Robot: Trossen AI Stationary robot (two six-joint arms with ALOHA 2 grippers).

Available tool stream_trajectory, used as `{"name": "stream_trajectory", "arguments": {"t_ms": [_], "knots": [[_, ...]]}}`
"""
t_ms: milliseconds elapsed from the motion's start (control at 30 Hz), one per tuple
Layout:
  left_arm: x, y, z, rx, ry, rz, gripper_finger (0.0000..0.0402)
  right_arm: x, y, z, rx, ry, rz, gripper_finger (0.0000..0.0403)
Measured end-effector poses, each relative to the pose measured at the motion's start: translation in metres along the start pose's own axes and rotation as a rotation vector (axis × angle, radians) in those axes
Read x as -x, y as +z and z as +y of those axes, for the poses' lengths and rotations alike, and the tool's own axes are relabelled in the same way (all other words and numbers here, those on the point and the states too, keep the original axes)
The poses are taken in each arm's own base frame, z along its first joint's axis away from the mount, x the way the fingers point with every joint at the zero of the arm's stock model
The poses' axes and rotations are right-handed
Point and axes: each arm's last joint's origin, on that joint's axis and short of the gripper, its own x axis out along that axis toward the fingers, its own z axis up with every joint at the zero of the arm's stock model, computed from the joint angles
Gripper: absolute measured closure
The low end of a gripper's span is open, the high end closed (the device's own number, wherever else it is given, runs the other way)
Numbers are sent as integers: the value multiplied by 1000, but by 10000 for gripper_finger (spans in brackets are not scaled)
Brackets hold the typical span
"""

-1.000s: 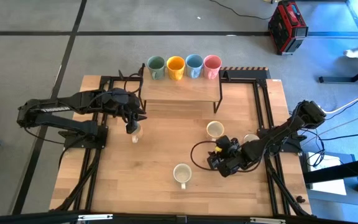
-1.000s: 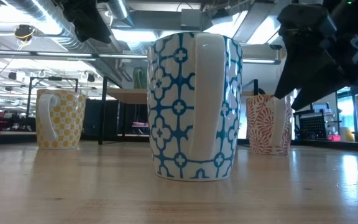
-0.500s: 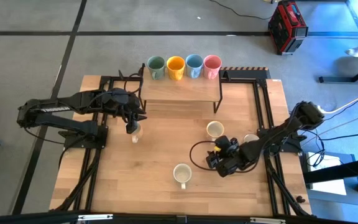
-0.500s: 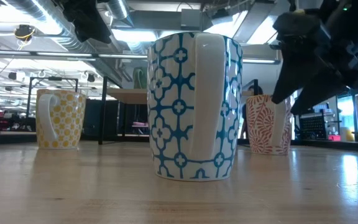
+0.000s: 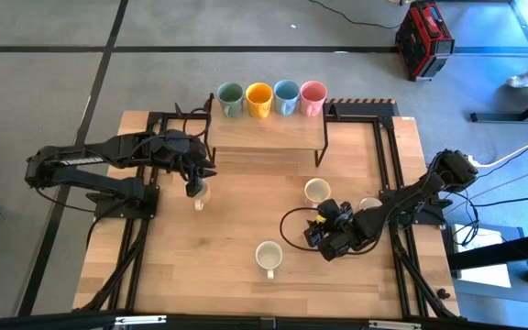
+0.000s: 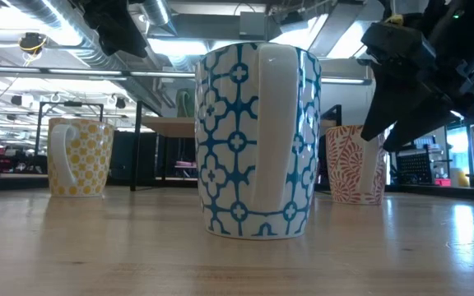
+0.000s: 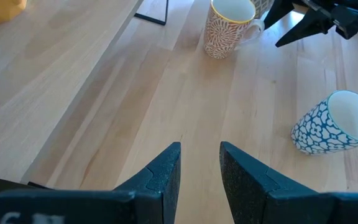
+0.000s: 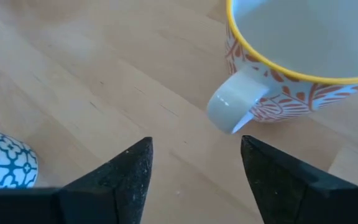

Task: Place coffee mugs
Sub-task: Put the red patterned mug on the shelf

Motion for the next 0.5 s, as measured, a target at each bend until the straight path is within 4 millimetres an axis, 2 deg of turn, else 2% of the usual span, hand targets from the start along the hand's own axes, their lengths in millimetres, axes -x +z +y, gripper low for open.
{"name": "stream_trajectory", "arguments": {"t_ms": [200, 333, 500], "knots": [[0, 0, 0, 0, 1, 0, 296, 0, 0, 0, -23, -1, 7, 135], [0, 0, 0, 0, 0, 0, 296, 0, 0, -3, -49, -27, 7, 128], [0, 0, 0, 0, 1, 0, 296, 15, 0, -7, -13, -14, -118, 128]]}}
